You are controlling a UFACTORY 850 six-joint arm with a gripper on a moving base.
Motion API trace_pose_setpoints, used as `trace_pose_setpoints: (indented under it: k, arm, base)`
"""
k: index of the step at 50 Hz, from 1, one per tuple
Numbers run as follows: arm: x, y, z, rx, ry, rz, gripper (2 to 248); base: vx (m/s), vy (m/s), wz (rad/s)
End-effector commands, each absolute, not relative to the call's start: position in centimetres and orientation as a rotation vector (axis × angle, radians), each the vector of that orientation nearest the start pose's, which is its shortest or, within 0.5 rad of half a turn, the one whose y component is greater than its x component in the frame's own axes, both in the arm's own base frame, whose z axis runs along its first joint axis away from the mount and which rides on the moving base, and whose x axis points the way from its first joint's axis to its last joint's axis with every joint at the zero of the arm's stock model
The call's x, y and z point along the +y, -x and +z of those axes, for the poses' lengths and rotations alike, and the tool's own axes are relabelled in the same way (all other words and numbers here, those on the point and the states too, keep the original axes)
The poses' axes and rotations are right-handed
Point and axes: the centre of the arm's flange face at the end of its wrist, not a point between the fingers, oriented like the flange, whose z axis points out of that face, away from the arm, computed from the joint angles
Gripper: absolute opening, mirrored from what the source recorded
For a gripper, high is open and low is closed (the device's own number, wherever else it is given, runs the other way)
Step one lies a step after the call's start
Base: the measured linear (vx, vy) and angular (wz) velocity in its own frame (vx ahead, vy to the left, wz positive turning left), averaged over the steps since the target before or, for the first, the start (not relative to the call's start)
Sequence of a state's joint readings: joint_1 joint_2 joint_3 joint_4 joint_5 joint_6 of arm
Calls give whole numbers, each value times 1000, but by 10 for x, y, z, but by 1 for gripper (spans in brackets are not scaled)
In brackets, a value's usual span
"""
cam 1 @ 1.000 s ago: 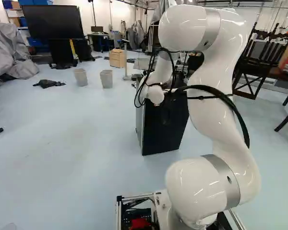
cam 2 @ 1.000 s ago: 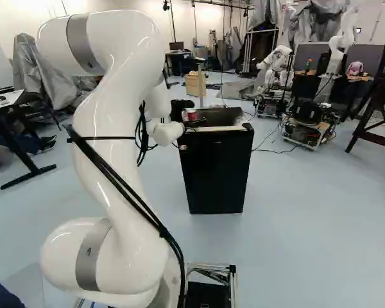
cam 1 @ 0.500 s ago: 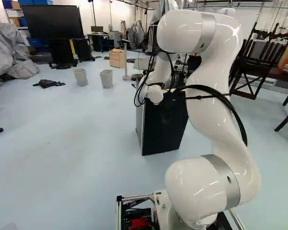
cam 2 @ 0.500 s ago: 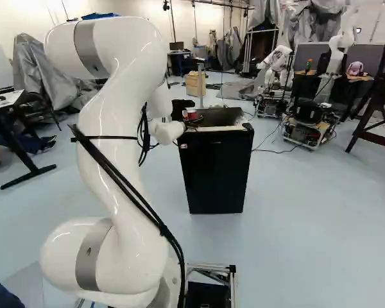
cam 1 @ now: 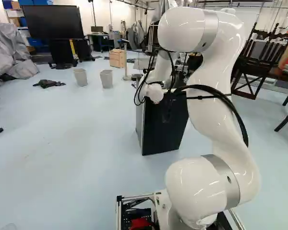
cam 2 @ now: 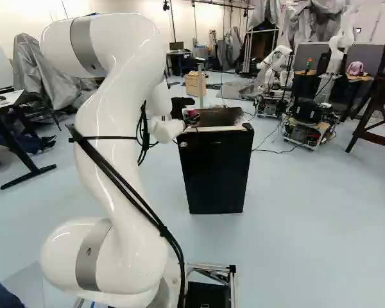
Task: Grab a drink from the fridge
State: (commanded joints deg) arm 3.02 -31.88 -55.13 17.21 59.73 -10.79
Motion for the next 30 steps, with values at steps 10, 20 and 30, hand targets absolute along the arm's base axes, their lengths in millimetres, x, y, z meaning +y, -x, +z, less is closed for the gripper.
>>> trace_pose_setpoints:
  k: [10,20,30]
  arm:
    - [8,-598,362,177,2490,-2193,100]
    - [8,-598,374,181,2467,-2215,100]
    - [8,-598,383,184,2448,-2233,100]
  base:
    - [0,0,0]
    - [0,0,0]
    - [0,0,0]
